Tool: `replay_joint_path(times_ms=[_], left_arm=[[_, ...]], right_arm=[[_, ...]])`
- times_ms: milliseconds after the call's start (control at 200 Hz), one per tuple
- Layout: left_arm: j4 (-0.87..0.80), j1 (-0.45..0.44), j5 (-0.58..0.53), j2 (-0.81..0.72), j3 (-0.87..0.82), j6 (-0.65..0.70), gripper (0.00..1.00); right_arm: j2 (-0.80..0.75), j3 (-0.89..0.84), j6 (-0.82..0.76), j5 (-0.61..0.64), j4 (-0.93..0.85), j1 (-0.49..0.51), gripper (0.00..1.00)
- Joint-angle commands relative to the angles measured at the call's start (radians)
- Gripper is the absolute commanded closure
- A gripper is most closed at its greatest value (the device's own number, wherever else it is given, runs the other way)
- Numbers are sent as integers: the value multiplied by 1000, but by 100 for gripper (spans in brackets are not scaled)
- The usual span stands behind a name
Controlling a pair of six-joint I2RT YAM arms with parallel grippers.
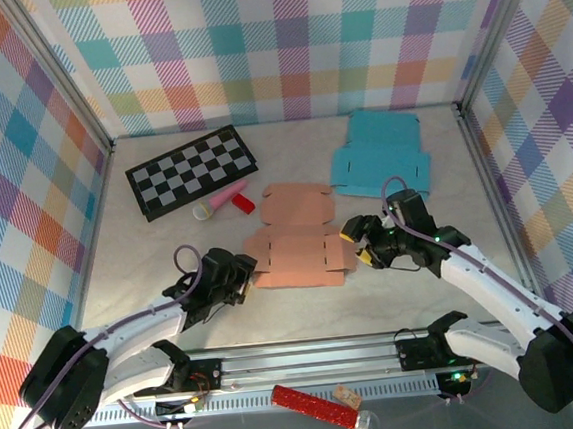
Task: Fold the paper box
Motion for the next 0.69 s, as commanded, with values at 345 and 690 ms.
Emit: replay_joint_path(times_ms=[345, 690], left_arm=[[253, -9, -60, 180, -1, -98, 53], [308, -9, -72, 222, -1, -83, 82]], right_arm=[[56, 0, 52, -59, 101, 6, 37], [75, -3, 65, -57, 104, 7, 39]])
